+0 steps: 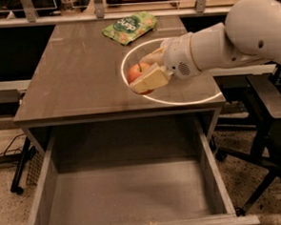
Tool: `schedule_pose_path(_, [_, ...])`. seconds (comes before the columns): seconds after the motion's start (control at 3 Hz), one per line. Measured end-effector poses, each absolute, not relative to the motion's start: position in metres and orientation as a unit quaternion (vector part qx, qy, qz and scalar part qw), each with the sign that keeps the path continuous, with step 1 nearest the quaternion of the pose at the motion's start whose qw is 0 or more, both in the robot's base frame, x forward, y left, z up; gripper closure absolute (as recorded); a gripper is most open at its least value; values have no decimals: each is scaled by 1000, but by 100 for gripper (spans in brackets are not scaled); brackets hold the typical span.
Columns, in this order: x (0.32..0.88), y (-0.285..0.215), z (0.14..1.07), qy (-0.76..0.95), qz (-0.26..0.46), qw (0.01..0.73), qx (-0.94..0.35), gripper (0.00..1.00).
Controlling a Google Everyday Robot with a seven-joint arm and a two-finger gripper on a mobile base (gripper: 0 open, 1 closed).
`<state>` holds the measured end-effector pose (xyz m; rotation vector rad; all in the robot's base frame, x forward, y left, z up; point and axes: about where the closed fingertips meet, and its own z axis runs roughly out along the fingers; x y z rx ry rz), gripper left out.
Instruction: Place apple into top drawer
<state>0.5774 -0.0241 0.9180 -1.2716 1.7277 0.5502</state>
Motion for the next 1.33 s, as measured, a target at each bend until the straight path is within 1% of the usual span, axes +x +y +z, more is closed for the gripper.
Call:
schedule_pose_path(0.33, [578,-24,919,697,222,447,-514,100])
schedule_pose_path(0.67, [546,-33,908,695,245,404,-542,100])
schedule_pose_path(1.33, [471,-82,889,684,278,383,-556,100])
